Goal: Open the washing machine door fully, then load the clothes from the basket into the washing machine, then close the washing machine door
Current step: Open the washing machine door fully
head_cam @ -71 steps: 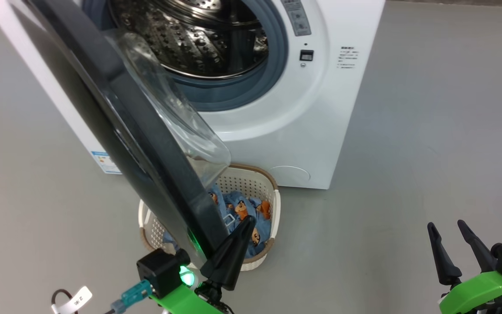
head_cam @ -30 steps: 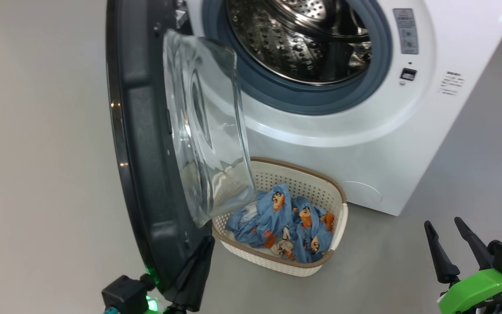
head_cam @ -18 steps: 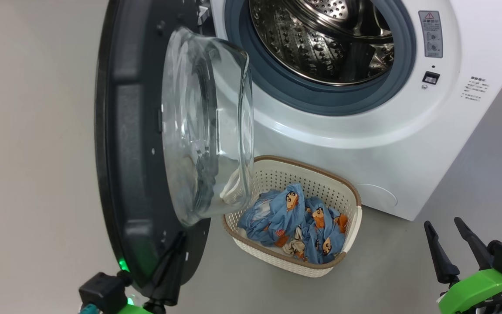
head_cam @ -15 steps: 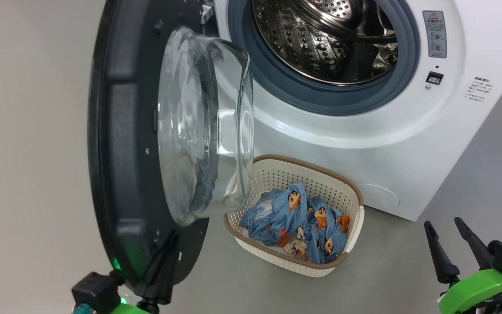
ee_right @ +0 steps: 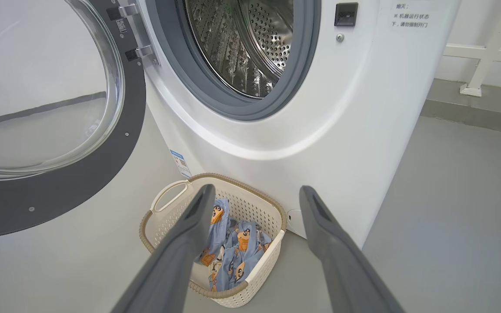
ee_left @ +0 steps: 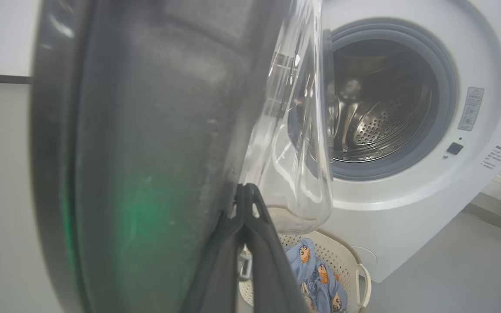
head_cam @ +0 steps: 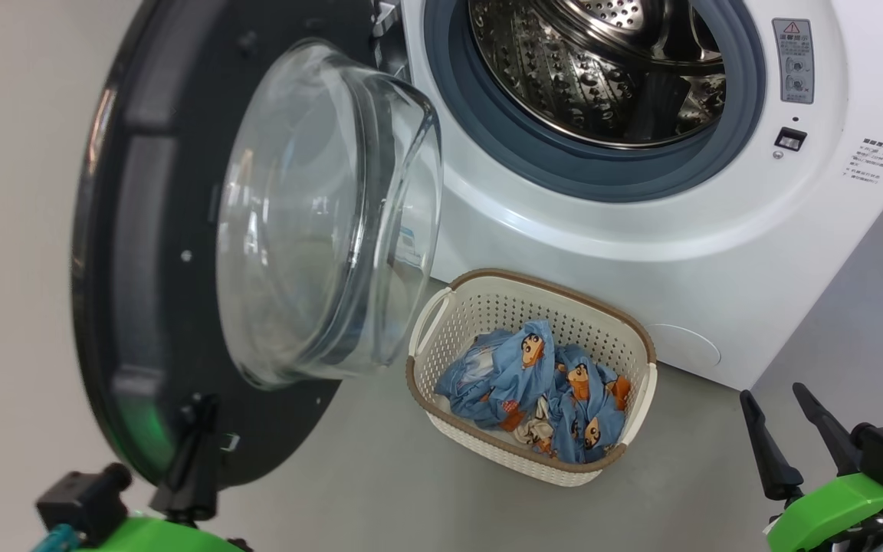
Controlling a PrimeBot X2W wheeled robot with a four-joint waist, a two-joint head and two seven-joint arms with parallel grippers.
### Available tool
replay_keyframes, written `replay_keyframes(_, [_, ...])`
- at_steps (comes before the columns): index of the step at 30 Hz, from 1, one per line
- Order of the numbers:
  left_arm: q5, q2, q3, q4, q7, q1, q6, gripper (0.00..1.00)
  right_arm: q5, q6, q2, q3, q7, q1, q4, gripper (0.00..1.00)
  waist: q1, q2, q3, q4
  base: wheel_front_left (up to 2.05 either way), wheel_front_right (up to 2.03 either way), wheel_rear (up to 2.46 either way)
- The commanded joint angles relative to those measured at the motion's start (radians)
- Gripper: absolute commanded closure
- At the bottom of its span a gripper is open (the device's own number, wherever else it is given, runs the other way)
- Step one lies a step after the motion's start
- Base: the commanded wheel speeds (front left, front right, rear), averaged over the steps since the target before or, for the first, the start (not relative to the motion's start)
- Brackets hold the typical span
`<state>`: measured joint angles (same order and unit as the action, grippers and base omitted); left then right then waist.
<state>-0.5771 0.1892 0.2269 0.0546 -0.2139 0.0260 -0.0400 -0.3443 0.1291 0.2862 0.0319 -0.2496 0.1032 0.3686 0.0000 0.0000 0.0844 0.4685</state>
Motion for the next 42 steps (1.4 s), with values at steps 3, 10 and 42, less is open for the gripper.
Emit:
replay_keyframes(3, [-0.006, 0.052, -0.081, 0.019, -0.021, 0.066, -0.011, 1.00, 0.013, 0.002, 0.020, 0.033, -0.012, 0.025, -0.019, 0.00, 0.0000, 0.0000, 0.003, -0.002, 0.00, 0.00, 0.00])
replay_keyframes(10, [-0.002, 0.088, -0.142, 0.113, -0.038, 0.131, -0.003, 1.00, 0.015, 0.002, 0.028, 0.036, -0.012, 0.031, -0.018, 0.00, 0.0000, 0.0000, 0.021, -0.008, 0.00, 0.00, 0.00])
replay_keyframes(42, [0.147, 0.150, -0.436, 0.471, -0.048, 0.415, 0.076, 1.00, 0.030, 0.002, 0.060, 0.065, -0.012, 0.094, -0.018, 0.00, 0.0000, 0.0000, 0.127, -0.043, 0.00, 0.00, 0.00])
